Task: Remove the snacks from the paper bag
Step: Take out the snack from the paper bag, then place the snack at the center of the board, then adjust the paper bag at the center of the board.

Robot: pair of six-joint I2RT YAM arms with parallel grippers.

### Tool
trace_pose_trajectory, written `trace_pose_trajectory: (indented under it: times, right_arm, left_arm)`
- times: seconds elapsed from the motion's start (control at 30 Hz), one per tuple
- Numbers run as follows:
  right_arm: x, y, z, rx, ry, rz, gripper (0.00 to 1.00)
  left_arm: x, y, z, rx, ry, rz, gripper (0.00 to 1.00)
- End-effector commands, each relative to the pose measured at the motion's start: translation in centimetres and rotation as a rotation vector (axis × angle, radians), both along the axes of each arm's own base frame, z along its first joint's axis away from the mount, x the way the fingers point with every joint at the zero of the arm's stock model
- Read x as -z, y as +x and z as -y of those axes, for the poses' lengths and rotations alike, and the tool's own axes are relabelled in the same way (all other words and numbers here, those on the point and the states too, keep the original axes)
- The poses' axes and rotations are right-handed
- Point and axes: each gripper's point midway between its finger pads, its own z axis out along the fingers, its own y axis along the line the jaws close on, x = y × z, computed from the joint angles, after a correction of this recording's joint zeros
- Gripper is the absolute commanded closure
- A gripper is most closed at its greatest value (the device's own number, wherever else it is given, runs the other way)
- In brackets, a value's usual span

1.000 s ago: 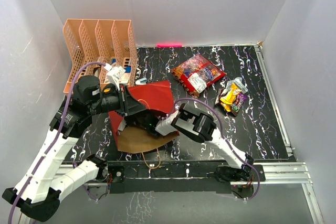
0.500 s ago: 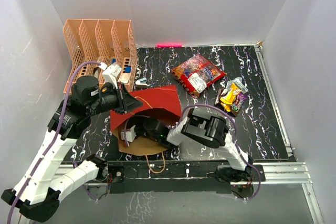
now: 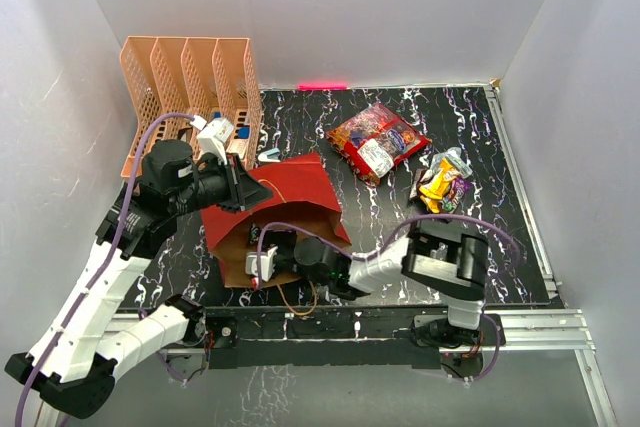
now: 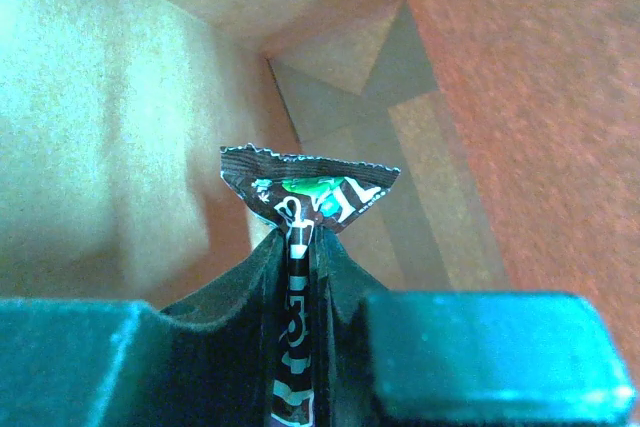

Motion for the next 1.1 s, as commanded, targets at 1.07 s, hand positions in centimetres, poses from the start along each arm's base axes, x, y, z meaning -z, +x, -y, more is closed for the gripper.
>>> trace_pose_trajectory:
  times: [1.07]
  right_arm:
    - [-21.5, 13.3, 35.2, 1.270, 0.880, -0.199, 0.92]
  left_arm:
    - [-3.0, 0.7, 3.0, 0.045, -0.208, -0.046, 1.00]
